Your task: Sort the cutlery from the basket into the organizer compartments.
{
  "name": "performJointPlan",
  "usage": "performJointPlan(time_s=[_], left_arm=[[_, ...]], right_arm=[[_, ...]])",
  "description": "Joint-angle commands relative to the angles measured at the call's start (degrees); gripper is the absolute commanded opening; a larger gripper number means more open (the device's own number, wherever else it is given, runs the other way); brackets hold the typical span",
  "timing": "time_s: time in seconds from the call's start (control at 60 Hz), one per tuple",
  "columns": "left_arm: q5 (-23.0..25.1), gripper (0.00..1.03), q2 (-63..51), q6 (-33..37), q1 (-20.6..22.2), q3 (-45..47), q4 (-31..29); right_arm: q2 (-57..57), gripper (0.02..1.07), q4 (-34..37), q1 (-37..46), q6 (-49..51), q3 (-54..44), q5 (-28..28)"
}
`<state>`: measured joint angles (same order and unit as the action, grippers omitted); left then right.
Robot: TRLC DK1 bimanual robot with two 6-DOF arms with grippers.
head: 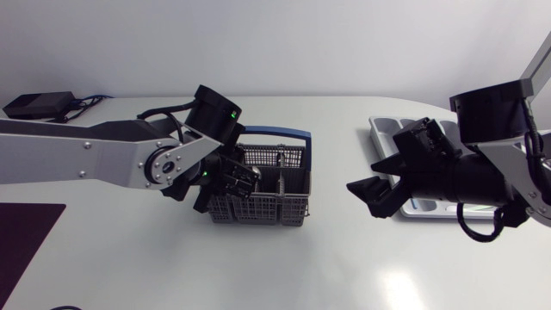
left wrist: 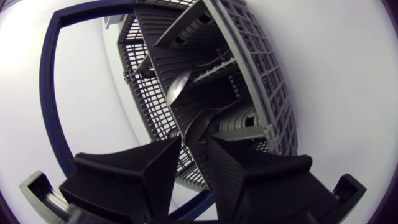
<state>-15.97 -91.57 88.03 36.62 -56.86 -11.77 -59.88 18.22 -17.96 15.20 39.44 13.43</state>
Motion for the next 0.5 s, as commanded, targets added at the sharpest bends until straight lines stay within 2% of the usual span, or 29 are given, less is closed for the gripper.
performJointPlan(time_s=[0.0,0.067,0.25,0.483], left_arm=[[-0.38,0.24,-1.95,-1.28,0.12,-2.11,-2.29],[-0.38,0.24,-2.39,-2.25,-0.06,-2.9,-3.79],[-0.21,0.16,-2.56,-3.48,-0.32,-5.1,-8.97],[-0.12,0.16,-3.79,-3.65,-0.41,-4.22,-9.41]], right_arm=[[0.73,0.91,0.42,-0.41,0.44,-1.65,0.02],[0.81,0.91,0.33,-0.41,0.44,-1.74,0.02],[0.9,0.91,0.59,-0.5,0.44,-1.38,-0.07],[0.99,0.91,0.59,-0.68,0.36,-1.56,0.02]])
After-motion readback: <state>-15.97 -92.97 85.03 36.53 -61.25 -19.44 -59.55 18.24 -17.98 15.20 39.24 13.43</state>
